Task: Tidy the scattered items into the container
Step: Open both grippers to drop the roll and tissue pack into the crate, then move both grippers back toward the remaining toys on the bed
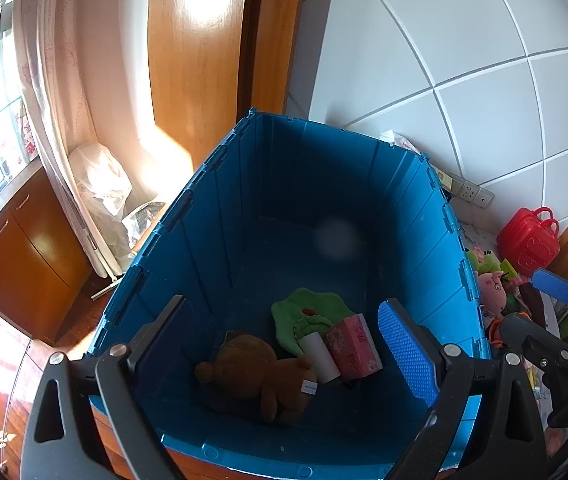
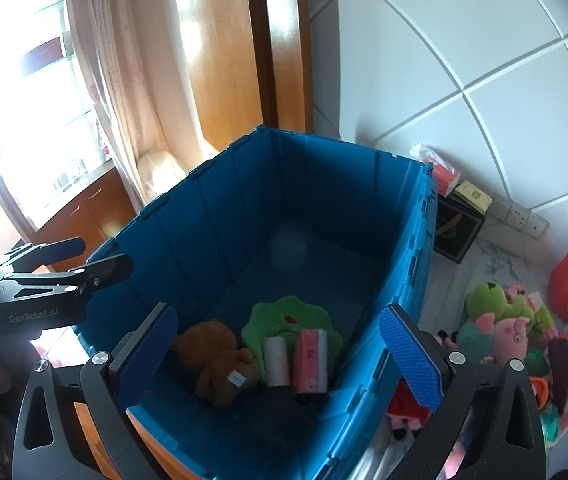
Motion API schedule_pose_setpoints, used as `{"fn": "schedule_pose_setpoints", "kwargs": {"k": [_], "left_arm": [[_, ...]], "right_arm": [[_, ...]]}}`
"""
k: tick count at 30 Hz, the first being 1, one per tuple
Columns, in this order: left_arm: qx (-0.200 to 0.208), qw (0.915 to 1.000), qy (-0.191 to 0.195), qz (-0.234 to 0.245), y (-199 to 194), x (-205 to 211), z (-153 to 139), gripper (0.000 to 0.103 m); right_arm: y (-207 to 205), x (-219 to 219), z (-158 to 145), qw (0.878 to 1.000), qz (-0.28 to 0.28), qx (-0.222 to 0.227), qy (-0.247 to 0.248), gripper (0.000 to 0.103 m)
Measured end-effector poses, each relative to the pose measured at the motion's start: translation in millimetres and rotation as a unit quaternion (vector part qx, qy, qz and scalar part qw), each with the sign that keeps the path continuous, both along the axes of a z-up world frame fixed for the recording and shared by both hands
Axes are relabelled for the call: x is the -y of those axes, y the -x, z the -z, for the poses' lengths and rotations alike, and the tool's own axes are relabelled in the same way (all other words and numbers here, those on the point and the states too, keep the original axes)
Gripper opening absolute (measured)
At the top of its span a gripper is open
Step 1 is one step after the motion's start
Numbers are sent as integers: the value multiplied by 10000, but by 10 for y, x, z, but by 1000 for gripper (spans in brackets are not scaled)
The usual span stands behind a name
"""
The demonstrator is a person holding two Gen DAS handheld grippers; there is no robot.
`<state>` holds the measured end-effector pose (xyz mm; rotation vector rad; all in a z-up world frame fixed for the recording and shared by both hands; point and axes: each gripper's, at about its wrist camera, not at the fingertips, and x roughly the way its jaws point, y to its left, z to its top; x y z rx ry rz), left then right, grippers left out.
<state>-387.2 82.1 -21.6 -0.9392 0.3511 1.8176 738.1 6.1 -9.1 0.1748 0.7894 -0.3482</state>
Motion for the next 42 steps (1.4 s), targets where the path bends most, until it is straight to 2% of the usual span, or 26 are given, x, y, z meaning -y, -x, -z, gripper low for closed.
{"fn": "schedule_pose_setpoints", "kwargs": {"k": [7, 14, 22, 27, 30, 35, 42], "left_arm": [[16, 9999, 56, 116, -161, 2, 16, 95], [55, 9991, 84, 424, -492, -68, 50, 95], [-132, 9945, 127, 1033, -1262, -312, 10, 95], [-70, 9896, -106, 1433, -1836, -500, -135, 95], [-54, 9862, -104, 1651, -2200, -646, -133, 95], [99, 9794, 131, 2011, -2953, -962, 121, 95], [297, 9674, 772, 2395, -3907, -1328, 878, 95]], "right_arm": [[156, 1, 38, 10000, 40, -42, -68, 103], [472, 109, 103, 9996, 210, -15, -199, 103], [1060, 455, 170, 9976, 608, 62, -316, 103], [1597, 799, 163, 9953, 880, 101, -393, 103], [1925, 1019, 192, 9927, 1117, 62, -455, 103], [2633, 1483, 299, 9864, 1539, -100, -561, 103], [3725, 2134, 754, 9720, 2187, -553, -665, 103]]}}
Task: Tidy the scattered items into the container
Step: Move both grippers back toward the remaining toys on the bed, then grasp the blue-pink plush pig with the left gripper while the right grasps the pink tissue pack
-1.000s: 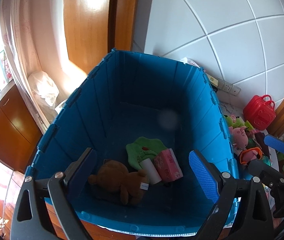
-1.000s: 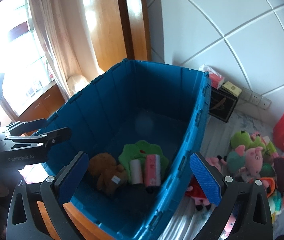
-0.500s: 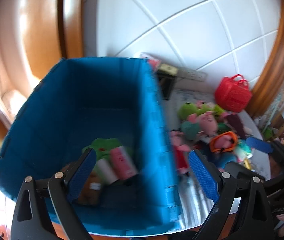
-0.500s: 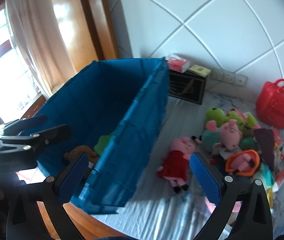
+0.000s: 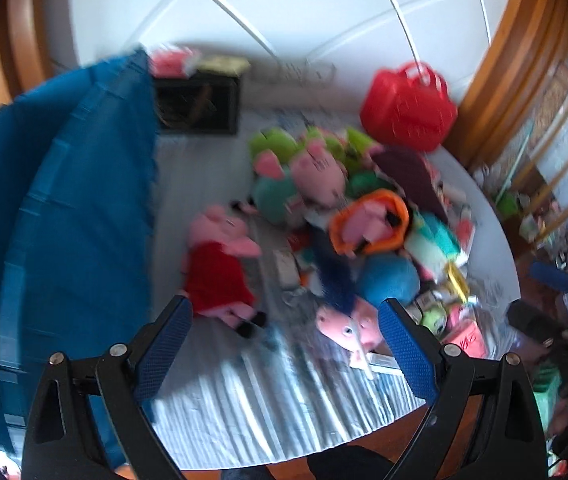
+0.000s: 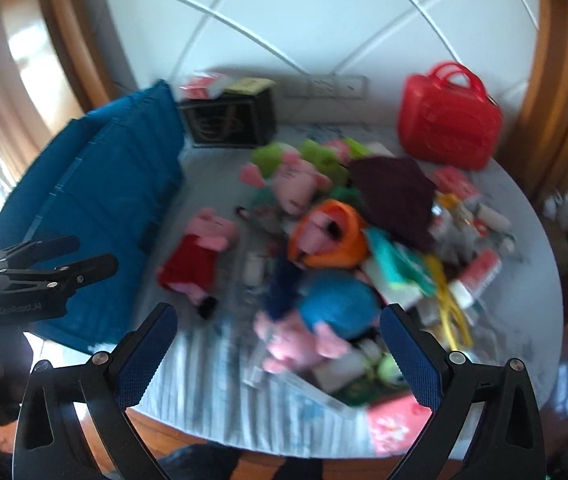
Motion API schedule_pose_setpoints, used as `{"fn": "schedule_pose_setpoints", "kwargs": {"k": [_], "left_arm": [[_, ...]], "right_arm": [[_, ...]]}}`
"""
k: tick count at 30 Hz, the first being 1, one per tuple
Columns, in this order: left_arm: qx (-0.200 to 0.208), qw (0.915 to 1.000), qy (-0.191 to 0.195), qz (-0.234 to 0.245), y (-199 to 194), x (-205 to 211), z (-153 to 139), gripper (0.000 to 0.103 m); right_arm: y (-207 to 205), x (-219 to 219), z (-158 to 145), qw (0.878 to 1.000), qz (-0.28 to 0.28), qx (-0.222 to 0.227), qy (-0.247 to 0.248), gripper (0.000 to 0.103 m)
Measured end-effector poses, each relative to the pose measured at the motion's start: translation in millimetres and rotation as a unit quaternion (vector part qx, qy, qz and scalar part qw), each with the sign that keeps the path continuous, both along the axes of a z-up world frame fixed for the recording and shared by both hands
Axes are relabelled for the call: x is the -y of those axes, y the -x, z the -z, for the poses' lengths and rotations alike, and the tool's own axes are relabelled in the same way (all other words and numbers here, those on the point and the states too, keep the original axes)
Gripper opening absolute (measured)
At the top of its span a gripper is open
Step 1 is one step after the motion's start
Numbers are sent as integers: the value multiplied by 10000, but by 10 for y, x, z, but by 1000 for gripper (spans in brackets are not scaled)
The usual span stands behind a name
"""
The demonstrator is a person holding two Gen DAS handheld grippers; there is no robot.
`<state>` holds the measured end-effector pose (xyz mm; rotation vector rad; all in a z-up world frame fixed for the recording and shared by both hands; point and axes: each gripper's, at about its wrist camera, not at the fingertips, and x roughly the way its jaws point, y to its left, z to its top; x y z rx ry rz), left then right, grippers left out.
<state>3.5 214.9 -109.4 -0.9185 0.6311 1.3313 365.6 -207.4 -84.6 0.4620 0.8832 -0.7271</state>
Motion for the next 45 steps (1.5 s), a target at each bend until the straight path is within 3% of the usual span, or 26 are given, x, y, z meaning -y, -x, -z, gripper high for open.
{"fn": "schedule_pose_setpoints", "kwargs": {"k": [4, 8, 13, 21, 25, 33, 37, 43, 45], "left_arm": [[207, 9990, 337, 195, -392, -202, 439, 95], [145, 9975, 665, 211, -748, -370, 836, 95], [-29, 9958, 887, 232, -1015, -516, 1078, 95], [-175, 9926, 977, 693, -1560, -741, 1302, 95], [-159, 9897, 1022, 991, -1811, -863, 1430, 95], [-802, 9832, 1137, 1181, -2056, -1210, 1835, 95], [-751, 9801, 1273, 1326, -2094, -1318, 2002, 97], [-963, 9705, 1738, 1368, -2138, -1391, 2311, 100], [-880, 9730, 1657, 1343, -2116, -1380, 2279, 92]], "right_arm": [[537, 301, 281, 9987, 316, -140, -367, 103], [909, 499, 432, 9975, 459, -247, -479, 103], [1297, 723, 582, 9958, 634, -339, -566, 103], [1742, 968, 911, 9911, 888, -513, -849, 103], [1918, 1037, 1019, 9881, 1069, -581, -942, 103], [2073, 998, 1291, 9813, 1264, -772, -1232, 103], [2085, 914, 1508, 9795, 1195, -915, -1339, 103], [2030, 755, 1921, 9731, 1076, -1050, -1745, 103], [2058, 711, 1983, 9693, 1269, -984, -1860, 103]]}}
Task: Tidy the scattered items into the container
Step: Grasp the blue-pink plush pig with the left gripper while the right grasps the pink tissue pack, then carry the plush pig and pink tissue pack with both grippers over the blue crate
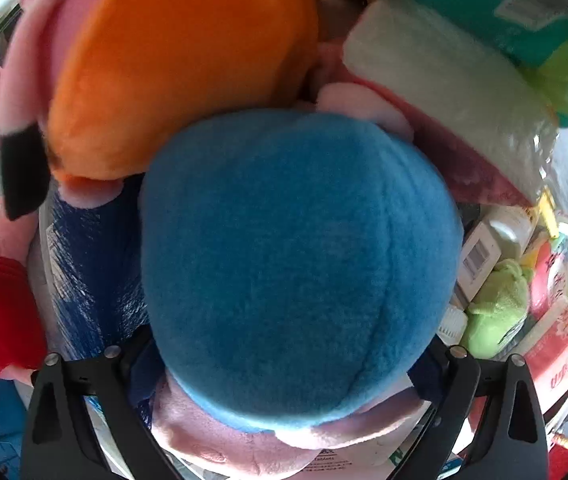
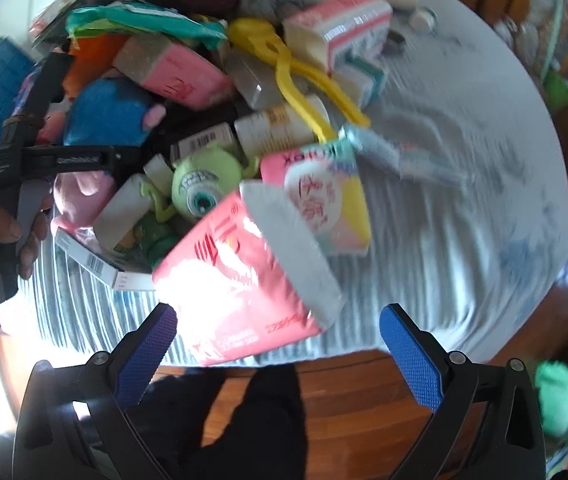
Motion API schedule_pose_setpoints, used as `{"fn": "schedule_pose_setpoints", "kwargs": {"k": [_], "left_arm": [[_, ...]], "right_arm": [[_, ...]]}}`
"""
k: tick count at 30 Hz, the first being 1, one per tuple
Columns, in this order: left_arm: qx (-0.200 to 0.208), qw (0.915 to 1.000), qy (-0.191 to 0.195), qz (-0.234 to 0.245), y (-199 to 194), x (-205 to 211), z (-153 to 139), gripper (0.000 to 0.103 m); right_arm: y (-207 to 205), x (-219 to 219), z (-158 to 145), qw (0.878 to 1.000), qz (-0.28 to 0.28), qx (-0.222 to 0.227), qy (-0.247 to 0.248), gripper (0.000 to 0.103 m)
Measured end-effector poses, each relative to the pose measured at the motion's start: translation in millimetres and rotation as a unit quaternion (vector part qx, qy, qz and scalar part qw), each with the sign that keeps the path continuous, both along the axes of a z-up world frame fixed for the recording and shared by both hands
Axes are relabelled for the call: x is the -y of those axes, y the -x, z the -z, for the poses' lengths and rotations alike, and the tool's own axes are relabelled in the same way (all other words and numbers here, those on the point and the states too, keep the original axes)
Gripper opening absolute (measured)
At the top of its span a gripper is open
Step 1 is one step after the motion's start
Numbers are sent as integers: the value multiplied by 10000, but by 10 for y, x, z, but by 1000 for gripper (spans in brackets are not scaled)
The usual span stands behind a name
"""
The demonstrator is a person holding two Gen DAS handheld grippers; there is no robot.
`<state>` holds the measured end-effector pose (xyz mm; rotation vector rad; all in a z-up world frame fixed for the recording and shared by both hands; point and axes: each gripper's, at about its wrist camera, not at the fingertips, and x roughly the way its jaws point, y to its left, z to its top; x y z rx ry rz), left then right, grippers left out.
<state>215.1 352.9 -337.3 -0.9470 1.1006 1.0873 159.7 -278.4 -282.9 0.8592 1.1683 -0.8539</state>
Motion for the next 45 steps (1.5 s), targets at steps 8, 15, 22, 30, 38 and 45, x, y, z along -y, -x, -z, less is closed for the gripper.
{"fn": "schedule_pose_setpoints", "kwargs": {"k": [8, 15, 22, 30, 38, 45], "left_arm": [[277, 9993, -256, 20, 213, 131, -267, 73], [690, 9951, -661, 258, 542, 240, -720, 73], [965, 9892, -1035, 371, 933, 388, -1220, 73], [1202, 9851, -1217, 201, 1276, 586, -1435, 73], [1441, 9796, -1402, 0, 1509, 510, -1556, 73], [1589, 9750, -1533, -235, 1592, 535, -1753, 73]], "right_arm": [[88, -189, 120, 9921, 1244, 105, 90, 103], [20, -325, 273, 9618, 2686, 517, 108, 103], [-177, -222, 529, 9248, 3774, 403, 271, 103], [-258, -189, 468, 9259, 3754, 53, 426, 91], [-310, -194, 11, 9414, 3278, 116, 781, 91], [-519, -104, -374, 9615, 2593, 250, 880, 91]]}}
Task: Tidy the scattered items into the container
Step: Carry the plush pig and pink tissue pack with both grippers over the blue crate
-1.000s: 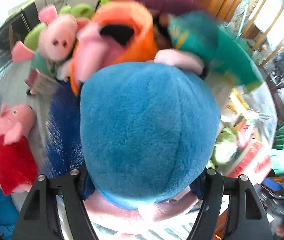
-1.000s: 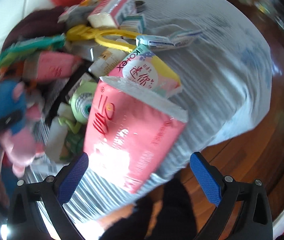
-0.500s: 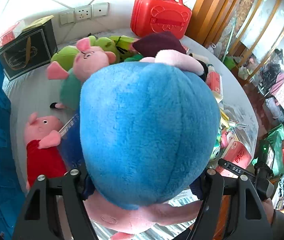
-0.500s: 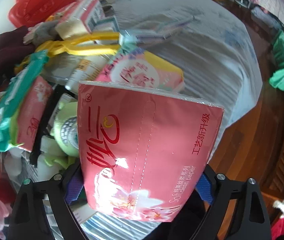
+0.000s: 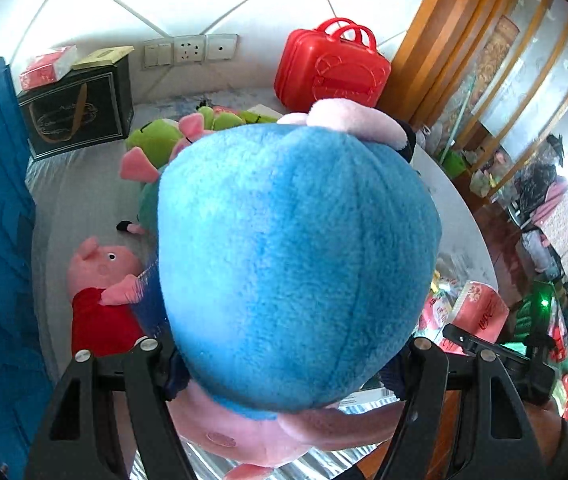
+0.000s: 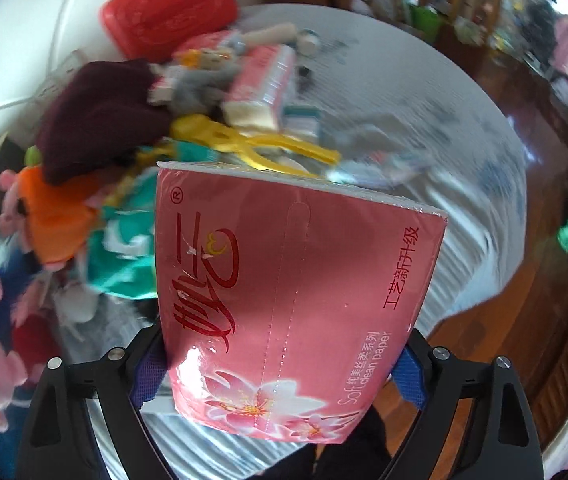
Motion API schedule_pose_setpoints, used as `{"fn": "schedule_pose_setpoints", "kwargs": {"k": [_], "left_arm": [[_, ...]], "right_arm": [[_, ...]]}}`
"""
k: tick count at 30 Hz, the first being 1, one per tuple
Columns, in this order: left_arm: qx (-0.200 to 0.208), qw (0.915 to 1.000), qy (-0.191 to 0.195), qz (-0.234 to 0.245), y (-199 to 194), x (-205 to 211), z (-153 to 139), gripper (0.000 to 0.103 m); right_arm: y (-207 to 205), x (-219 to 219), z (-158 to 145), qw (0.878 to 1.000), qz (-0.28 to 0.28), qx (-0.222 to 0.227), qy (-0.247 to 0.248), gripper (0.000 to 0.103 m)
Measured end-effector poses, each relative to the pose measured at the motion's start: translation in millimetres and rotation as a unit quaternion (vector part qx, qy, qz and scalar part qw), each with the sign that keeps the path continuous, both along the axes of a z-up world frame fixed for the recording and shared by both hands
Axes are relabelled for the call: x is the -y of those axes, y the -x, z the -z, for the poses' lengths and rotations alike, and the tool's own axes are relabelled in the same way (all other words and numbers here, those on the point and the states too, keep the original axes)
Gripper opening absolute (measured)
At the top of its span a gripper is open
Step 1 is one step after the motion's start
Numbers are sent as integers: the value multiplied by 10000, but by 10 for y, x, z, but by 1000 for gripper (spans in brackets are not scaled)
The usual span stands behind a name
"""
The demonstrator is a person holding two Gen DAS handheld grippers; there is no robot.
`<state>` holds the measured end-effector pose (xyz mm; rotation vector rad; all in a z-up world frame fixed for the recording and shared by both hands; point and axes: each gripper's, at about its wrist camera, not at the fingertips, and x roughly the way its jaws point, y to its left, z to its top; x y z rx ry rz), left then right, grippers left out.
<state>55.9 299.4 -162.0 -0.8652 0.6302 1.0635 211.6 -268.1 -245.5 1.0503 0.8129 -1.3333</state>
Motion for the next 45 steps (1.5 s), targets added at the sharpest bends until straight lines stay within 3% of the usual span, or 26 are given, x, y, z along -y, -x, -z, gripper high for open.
{"fn": "schedule_pose_setpoints", "kwargs": {"k": [6, 17, 26, 37, 45], "left_arm": [[213, 9995, -32, -234, 23, 98, -151, 73], [504, 9965, -377, -549, -74, 294, -599, 73], [413, 9910, -816, -981, 24, 392, -969, 73], [221, 9879, -869, -1263, -25, 456, -1113, 73], [-130, 9842, -879, -1532, -106, 495, -1242, 73]], "right_arm": [[-209, 76, -421, 9968, -739, -60, 313, 91], [-359, 179, -957, 9873, -1458, 218, 600, 92], [-365, 190, -1029, 9793, -1871, 445, 624, 92], [-402, 275, -1116, 9703, -2233, 620, 693, 92], [-522, 355, -1302, 9583, -2641, 594, 918, 92]]}}
